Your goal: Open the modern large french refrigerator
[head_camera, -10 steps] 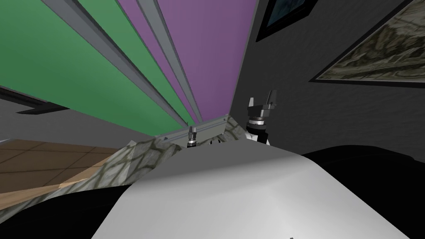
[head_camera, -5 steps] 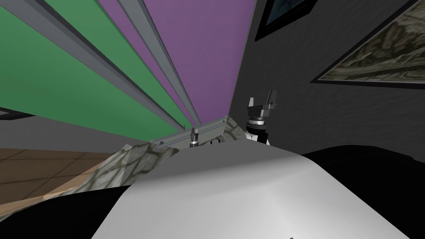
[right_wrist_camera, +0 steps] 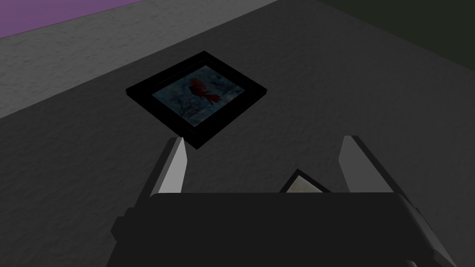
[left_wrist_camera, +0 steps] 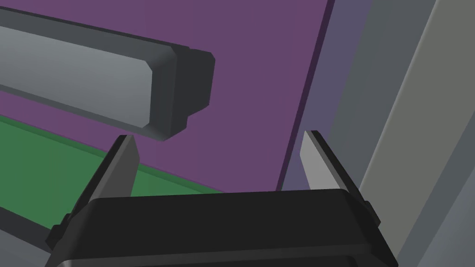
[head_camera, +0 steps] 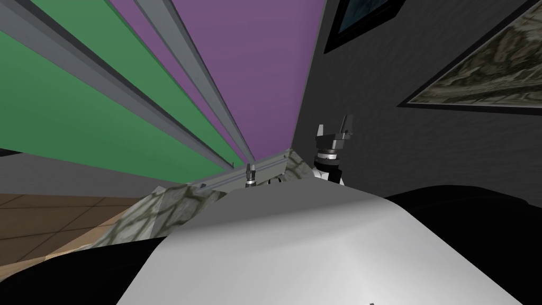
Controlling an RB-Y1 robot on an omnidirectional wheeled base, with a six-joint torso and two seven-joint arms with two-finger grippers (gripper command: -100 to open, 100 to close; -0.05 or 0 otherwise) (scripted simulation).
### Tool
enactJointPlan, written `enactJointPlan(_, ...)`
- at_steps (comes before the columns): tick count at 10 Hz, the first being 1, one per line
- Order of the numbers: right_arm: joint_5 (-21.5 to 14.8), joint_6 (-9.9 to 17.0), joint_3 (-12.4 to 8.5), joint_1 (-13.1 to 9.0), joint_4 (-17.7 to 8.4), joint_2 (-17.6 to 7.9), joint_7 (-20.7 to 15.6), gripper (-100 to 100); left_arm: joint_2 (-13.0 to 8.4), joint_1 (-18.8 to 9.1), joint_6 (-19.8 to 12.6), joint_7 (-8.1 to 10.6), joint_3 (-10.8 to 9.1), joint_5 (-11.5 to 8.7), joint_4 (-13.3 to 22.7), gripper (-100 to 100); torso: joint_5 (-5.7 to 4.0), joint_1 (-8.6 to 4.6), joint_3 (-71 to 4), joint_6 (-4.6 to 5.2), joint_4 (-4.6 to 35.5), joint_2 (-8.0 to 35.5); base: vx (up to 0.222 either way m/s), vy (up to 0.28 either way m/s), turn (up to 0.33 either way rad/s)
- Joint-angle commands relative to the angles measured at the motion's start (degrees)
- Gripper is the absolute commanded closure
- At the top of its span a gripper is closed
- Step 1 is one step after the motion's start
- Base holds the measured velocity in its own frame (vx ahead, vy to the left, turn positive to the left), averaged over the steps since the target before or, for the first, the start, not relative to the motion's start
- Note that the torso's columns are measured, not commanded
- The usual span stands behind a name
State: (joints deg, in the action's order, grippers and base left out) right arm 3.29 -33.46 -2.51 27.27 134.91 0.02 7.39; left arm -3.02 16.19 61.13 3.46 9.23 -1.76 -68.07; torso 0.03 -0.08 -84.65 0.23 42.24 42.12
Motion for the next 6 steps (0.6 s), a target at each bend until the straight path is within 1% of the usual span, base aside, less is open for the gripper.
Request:
enactJointPlan(1,0.0,0.0,0.0,0.0,0.0,0.0,0.0,0,0.18,-0.76,-1.51,-0.04,-0.18,-0.07,-0.84,-100,-0.03,-0.02,-0.02,-0.1,-0.01,-0.01,-0.017,0.002,0.03)
enactJointPlan(2,0.0,0.0,0.0,0.0,0.0,0.0,0.0,0,0.2,-1.01,-2.05,-0.05,-0.24,-0.09,-1.14,-100,-0.09,0.01,-0.07,-0.09,0.1,-0.08,-0.021,-0.001,0.015)
enactJointPlan(4,0.0,0.0,0.0,0.0,0.0,0.0,0.0,0,0.32,-2.02,-4.22,-0.11,-0.46,-0.18,-2.35,-100,-0.15,0.02,-0.2,-0.07,0.19,-0.24,-0.015,0.001,0.015)
enactJointPlan(6,0.0,0.0,0.0,0.0,0.0,0.0,0.0,0,0.37,-2.52,-5.31,-0.13,-0.58,-0.22,-2.96,-100,-0.22,-0.04,-0.37,0.04,0.29,-0.46,-0.005,0.001,0.008)
